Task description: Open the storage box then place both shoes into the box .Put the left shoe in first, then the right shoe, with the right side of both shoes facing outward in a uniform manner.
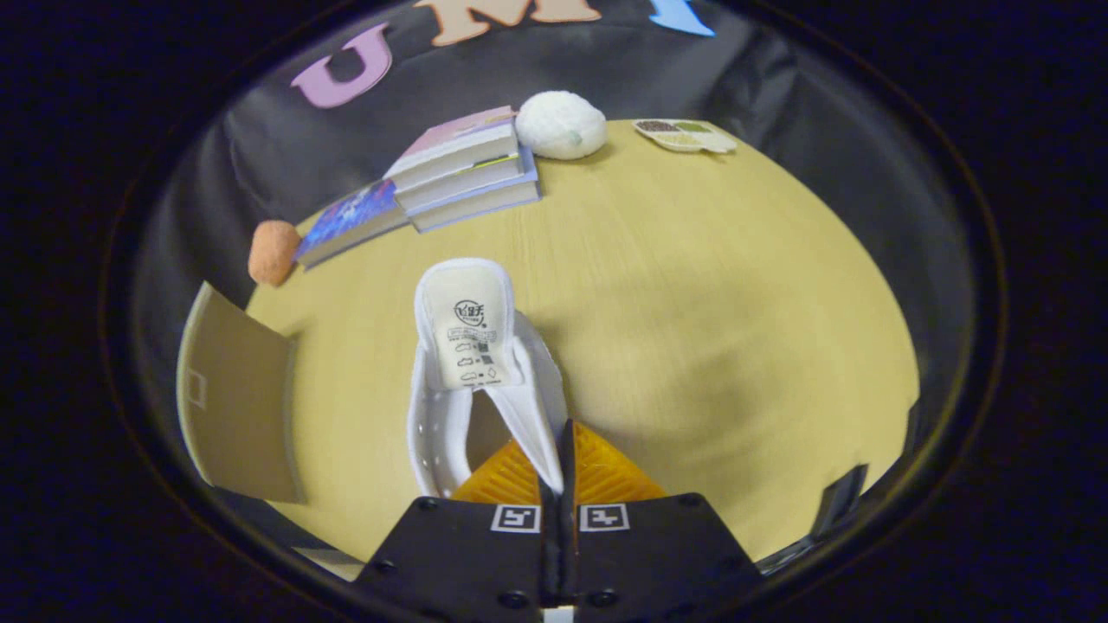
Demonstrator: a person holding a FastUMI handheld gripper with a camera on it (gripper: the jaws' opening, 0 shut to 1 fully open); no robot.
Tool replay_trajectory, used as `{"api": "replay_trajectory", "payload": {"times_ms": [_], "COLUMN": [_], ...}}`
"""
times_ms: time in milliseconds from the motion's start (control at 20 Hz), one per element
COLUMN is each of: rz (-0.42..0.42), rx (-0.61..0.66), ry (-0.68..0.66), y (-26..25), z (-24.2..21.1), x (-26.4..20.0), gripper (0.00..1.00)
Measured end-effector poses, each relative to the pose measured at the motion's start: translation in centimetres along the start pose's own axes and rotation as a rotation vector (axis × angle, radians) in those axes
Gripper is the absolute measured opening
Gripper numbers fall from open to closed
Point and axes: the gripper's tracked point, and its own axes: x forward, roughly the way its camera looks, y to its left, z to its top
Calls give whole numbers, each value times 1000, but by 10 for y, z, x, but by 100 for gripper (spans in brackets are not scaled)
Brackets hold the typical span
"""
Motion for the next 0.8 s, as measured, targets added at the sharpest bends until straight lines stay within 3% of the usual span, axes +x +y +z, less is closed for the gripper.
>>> {"api": "replay_trajectory", "payload": {"times_ms": [250, 600, 700, 800], "rz": [255, 566, 620, 603], "rx": [140, 151, 144, 111], "ry": [5, 52, 86, 103], "y": [99, 271, 322, 356], "z": [14, 24, 14, -2], "x": [-51, -126, -136, -128], "gripper": [3, 3, 3, 3]}}
